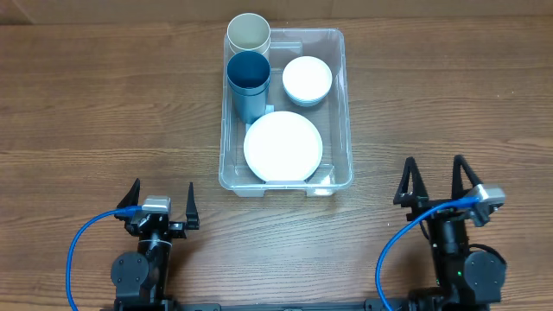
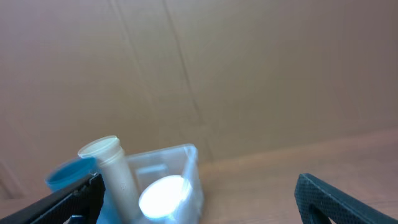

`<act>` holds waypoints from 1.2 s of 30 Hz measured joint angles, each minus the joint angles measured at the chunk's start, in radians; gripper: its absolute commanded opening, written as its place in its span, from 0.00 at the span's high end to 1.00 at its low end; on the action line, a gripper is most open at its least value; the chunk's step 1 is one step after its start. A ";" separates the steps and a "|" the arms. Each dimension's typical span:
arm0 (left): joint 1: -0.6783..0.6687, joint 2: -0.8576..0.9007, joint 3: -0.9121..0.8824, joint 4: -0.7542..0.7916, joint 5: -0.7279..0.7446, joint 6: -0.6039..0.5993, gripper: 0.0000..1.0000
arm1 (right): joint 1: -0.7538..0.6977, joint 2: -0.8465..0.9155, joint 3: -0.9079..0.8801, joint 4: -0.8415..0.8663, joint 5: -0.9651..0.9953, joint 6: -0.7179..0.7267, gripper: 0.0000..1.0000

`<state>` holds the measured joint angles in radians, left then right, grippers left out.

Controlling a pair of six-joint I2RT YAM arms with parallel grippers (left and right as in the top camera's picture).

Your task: Pack container

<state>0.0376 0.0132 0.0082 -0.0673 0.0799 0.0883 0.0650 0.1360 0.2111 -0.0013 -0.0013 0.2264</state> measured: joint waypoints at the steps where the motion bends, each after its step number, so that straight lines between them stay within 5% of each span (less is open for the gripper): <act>1: 0.000 0.000 0.000 0.000 0.000 0.000 0.00 | -0.014 -0.027 -0.037 -0.025 -0.013 -0.003 0.00; 10: 0.000 0.000 0.000 0.000 0.000 0.000 0.00 | -0.038 -0.076 -0.180 -0.115 -0.072 -0.066 0.00; 36: 0.000 0.000 0.000 0.000 0.000 0.000 0.00 | -0.038 -0.121 -0.182 -0.114 -0.080 -0.070 0.00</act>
<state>0.0376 0.0132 0.0082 -0.0677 0.0799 0.0883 0.0269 0.0147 0.0296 -0.1154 -0.0814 0.1566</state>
